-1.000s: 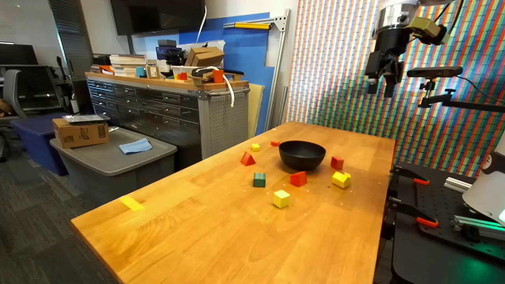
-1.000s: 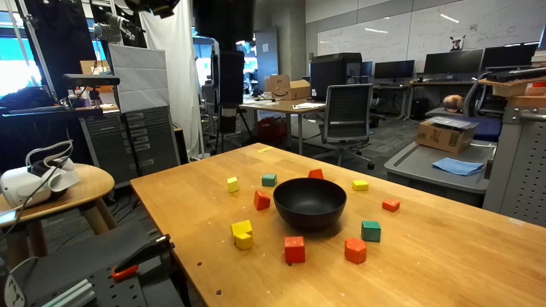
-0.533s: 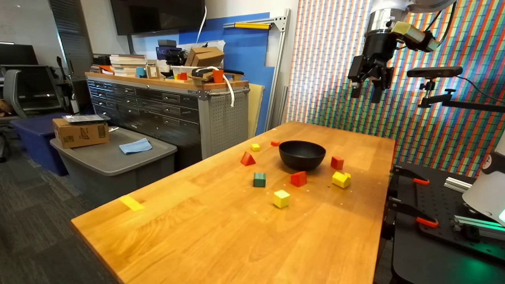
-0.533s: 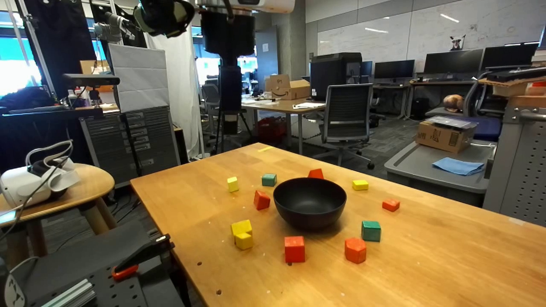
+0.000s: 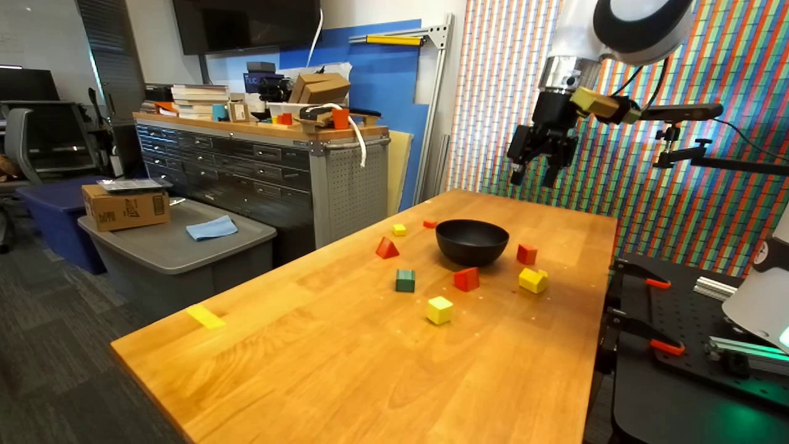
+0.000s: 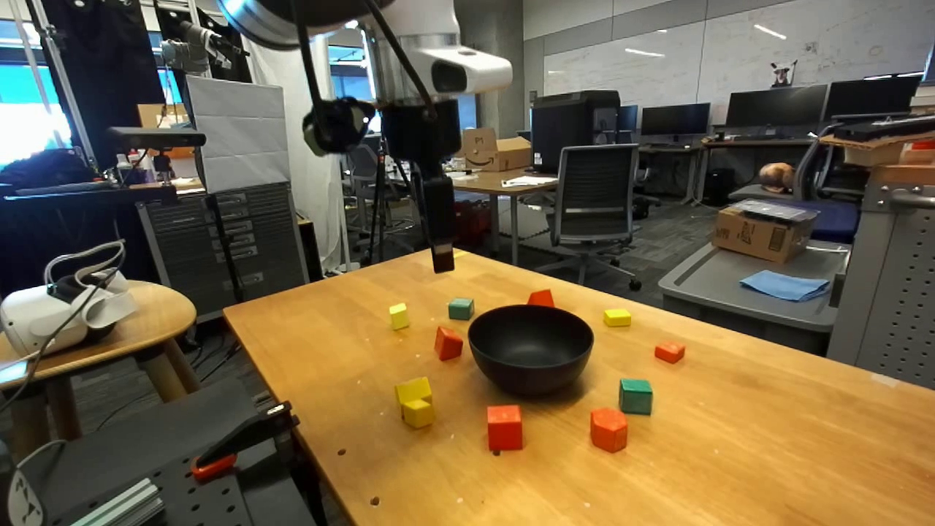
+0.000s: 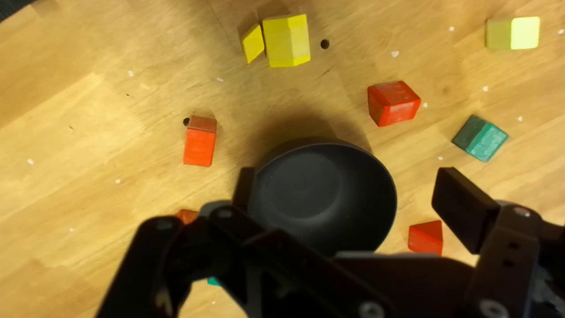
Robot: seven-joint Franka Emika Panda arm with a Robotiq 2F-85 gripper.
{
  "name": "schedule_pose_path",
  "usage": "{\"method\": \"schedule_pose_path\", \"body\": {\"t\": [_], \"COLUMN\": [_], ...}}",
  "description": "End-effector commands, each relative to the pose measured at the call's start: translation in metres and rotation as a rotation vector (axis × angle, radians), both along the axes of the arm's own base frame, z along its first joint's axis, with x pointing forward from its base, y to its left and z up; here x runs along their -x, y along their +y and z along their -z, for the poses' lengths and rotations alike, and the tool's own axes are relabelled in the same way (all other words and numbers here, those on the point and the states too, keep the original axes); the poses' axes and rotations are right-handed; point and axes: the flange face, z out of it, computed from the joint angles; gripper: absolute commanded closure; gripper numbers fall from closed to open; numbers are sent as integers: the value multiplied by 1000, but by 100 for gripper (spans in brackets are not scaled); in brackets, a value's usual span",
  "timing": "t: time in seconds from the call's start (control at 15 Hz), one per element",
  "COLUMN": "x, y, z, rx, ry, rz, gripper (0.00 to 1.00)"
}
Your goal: Pick up all the toy blocks from the table and put them in the bowl
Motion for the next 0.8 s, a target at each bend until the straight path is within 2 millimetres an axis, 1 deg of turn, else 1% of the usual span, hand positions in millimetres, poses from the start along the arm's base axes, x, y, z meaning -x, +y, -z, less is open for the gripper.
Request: {"method": "schedule_pose_path", "body": {"t": [0.0, 0.13, 0.27, 0.4, 0.47, 0.53, 0.6, 0.73], "x": [-8, -3, 2, 7, 8, 8, 9, 8], "y": [3, -1, -2, -1, 2, -2, -1, -1], "z": [62, 94, 121, 140, 147, 137, 143, 145], "rx": [50, 45, 32, 6, -14, 6, 2, 3], "ry": [33, 92, 137, 159, 168, 183, 196, 199], "rz": [25, 51, 63, 63, 60, 69, 65, 66], "gripper": [0, 0, 0, 0, 0, 0, 0, 0]}}
